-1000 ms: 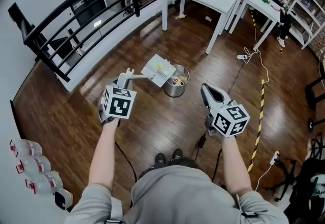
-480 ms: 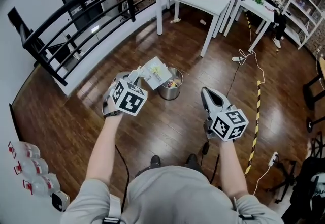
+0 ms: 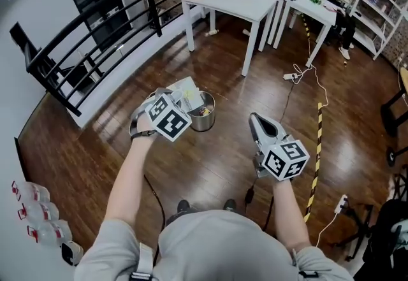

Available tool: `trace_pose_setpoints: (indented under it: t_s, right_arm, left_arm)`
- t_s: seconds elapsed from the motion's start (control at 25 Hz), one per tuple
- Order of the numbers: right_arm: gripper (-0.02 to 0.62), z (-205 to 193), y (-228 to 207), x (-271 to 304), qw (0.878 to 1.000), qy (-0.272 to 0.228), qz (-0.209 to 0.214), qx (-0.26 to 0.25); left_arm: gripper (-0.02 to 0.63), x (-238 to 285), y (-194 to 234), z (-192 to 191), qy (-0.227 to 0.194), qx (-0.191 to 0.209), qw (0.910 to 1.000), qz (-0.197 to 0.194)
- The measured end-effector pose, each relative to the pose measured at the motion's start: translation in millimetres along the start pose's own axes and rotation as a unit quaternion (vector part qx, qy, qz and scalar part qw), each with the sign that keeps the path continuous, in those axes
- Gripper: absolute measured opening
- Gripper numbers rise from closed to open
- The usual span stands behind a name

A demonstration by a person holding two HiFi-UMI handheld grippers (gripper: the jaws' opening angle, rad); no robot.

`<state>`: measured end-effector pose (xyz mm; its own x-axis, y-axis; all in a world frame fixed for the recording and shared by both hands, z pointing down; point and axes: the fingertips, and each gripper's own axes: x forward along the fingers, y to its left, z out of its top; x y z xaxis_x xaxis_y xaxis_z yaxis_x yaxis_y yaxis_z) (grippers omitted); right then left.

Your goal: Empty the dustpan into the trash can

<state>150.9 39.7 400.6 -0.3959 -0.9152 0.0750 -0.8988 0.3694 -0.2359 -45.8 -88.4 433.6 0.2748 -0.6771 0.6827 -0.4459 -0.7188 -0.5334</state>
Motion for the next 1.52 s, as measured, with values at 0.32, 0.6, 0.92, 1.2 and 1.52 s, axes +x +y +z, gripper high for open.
trace_pose_setpoints:
  t_s: [0.32,0.6,0.92,1.2,1.52]
  right_arm:
    - [0.000,4.6,-53.6,-52.4,1.000,-0.010,-0.019,0.011]
    - [0.000,2.5,-84.8,-76.8,0.999,-0.012,-0.031,0.020]
    - [0.000,-3.9,-93.6,-82.4,0.999,-0.007,-0.029,0.029]
    - [0.000,-6.2,-81.8,-74.1,1.000,-0.003,-0.014,0.028]
    - [0.000,1.7,-82.3,-79.4,1.000,-0.012,-0.016,0.021]
  left_arm:
    - [0.091,23.4,-74.3,60.2,0.017,0.163,0.9849,-0.054]
    - [0.092,44.4,-119.1,86.7,0.020,0.253,0.9631,-0.090]
    - [0.096,46.7,-140.8,79.6,0.026,0.316,0.9425,-0.107]
    - [0.101,47.9,-155.2,74.2,0.026,0.342,0.9320,-0.117]
    - [0.110,52.1,-149.0,84.3,0.037,0.336,0.9306,-0.141]
